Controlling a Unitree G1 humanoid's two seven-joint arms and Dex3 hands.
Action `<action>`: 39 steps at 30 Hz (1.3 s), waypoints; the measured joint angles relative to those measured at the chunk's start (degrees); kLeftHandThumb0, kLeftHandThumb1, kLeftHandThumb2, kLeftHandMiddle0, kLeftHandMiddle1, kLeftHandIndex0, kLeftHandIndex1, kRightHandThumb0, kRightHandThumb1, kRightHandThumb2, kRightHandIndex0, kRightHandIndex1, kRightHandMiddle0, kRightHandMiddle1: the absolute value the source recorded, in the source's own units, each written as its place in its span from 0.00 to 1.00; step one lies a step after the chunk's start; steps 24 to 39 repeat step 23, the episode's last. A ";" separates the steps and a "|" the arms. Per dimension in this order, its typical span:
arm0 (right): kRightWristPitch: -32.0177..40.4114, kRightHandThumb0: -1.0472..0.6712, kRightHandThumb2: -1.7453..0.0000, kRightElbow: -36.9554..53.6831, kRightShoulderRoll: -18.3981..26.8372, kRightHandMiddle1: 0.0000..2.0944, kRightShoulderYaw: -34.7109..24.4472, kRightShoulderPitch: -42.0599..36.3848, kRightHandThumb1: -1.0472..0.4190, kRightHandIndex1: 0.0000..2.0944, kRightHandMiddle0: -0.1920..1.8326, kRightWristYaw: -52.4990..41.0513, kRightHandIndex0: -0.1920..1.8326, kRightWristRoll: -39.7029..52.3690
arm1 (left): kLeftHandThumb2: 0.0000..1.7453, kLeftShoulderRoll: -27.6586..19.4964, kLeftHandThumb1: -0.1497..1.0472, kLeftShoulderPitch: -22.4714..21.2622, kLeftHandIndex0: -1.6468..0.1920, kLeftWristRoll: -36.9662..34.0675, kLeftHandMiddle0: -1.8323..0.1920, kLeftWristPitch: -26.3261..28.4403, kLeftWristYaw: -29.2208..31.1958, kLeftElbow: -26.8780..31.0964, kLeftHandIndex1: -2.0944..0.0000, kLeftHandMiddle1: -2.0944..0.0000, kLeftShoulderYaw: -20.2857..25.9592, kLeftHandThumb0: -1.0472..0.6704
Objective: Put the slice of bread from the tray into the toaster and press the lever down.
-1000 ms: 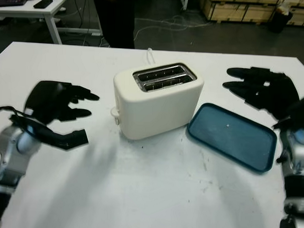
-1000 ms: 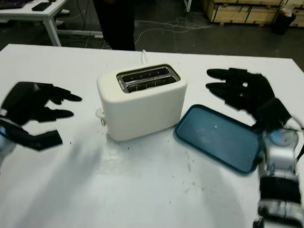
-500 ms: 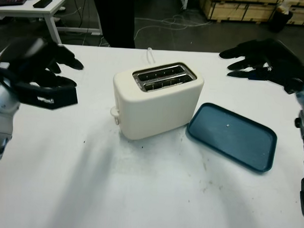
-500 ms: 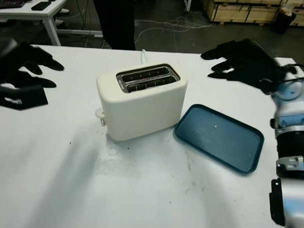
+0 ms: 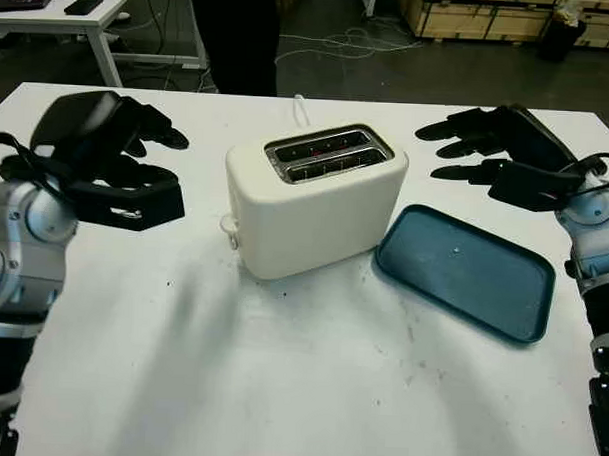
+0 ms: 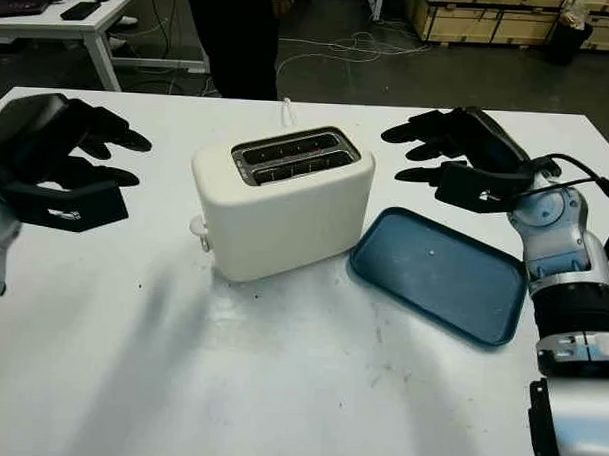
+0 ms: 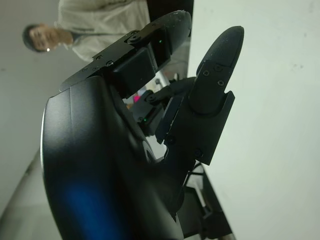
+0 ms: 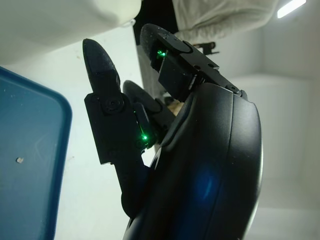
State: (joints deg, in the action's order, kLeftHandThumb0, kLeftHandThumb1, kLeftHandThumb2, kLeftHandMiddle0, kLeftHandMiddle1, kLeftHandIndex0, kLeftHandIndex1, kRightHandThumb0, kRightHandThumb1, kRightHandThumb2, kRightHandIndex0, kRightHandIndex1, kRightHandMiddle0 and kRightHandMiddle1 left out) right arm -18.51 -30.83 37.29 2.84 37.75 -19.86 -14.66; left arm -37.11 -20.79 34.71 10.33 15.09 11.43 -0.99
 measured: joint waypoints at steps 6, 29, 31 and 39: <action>6.19 0.28 1.00 7.36 -0.31 0.00 -0.12 -4.64 0.14 0.00 0.45 0.53 0.52 -0.37 | 0.00 1.74 0.79 1.86 0.38 1.56 0.52 1.80 -0.57 1.13 1.00 0.68 0.00 0.27; 11.87 0.30 1.00 12.13 -0.36 0.00 -0.22 -6.18 0.15 0.00 0.46 0.12 0.54 -0.13 | 0.00 3.93 0.72 2.79 0.35 2.69 0.47 4.70 -2.14 2.08 0.99 0.71 0.05 0.32; 11.87 0.30 1.00 12.13 -0.36 0.00 -0.22 -6.18 0.15 0.00 0.46 0.12 0.54 -0.13 | 0.00 3.93 0.72 2.79 0.35 2.69 0.47 4.70 -2.14 2.08 0.99 0.71 0.05 0.32; 11.87 0.30 1.00 12.13 -0.36 0.00 -0.22 -6.18 0.15 0.00 0.46 0.12 0.54 -0.13 | 0.00 3.93 0.72 2.79 0.35 2.69 0.47 4.70 -2.14 2.08 0.99 0.71 0.05 0.32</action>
